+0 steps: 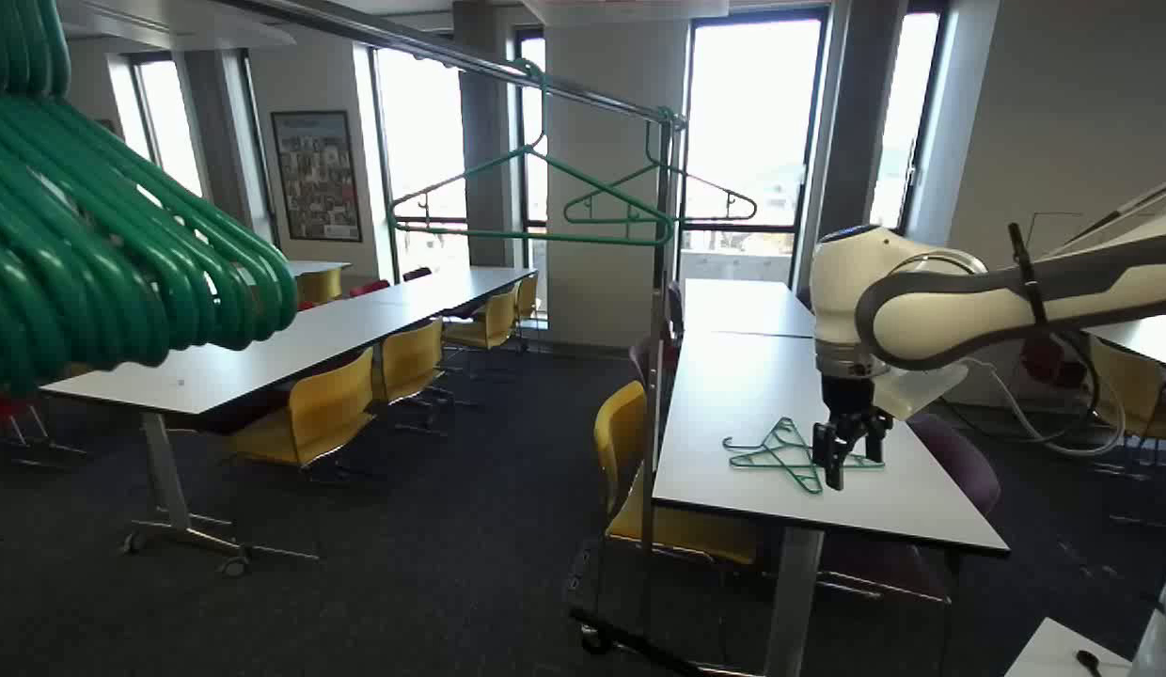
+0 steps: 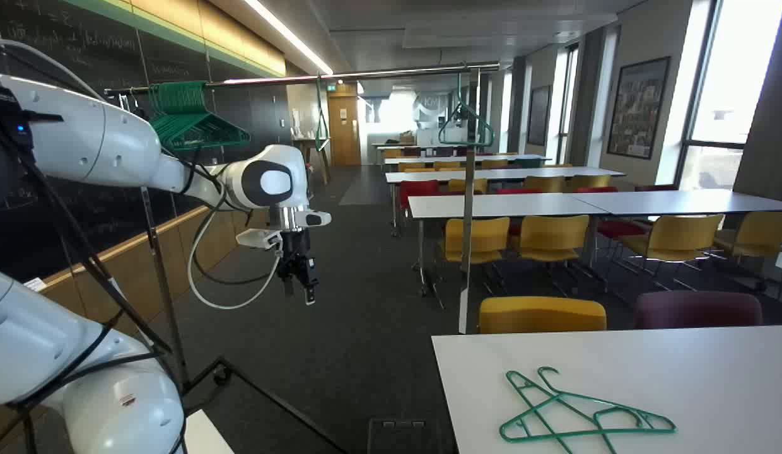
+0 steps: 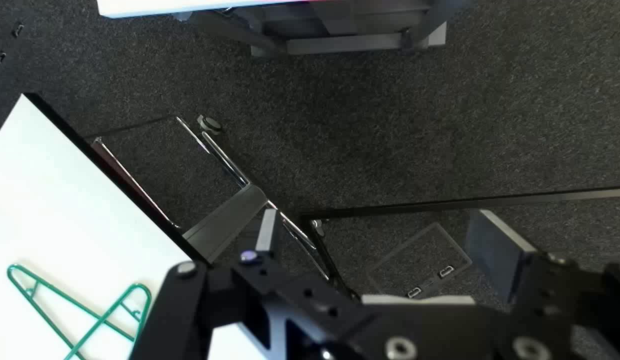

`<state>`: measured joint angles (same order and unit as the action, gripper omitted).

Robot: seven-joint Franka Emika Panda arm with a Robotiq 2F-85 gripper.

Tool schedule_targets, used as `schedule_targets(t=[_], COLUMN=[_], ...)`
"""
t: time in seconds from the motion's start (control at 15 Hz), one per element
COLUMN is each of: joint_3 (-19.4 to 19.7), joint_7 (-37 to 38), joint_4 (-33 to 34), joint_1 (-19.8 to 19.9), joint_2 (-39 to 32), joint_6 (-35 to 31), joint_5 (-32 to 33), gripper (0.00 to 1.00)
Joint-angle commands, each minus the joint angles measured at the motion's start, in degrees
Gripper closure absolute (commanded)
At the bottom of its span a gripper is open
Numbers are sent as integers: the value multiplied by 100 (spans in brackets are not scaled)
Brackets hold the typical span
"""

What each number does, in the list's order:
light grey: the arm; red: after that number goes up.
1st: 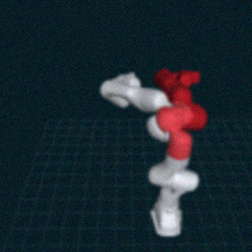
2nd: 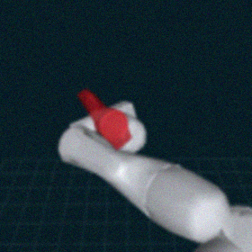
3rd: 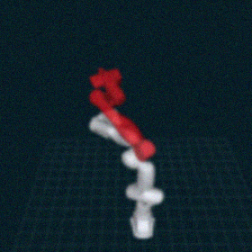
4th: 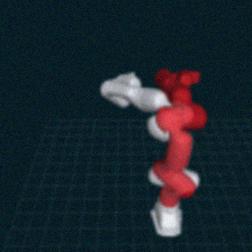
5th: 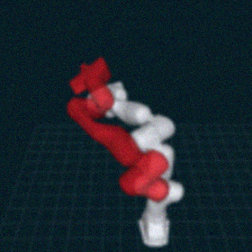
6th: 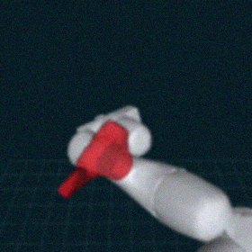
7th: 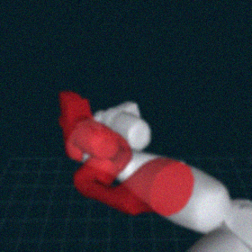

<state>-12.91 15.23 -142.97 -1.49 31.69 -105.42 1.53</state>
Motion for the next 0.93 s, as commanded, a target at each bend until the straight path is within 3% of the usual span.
schedule_targets(t=[0.0,0.27,0.53,0.73,0.87], joint_3=[98,125,415,1091,1706], joint_7=[50,29,-552,-1792,-2669], joint_4=[9,29,117,184,297], joint_1=[-114,-63,206,322,283], joint_2=[-20,-76,-404,-780,-1078], joint_6=[9,-38,-470,-1400,-2074], joint_5=[52,129,1289,2127,1631], gripper=[0,0,0,0,0])
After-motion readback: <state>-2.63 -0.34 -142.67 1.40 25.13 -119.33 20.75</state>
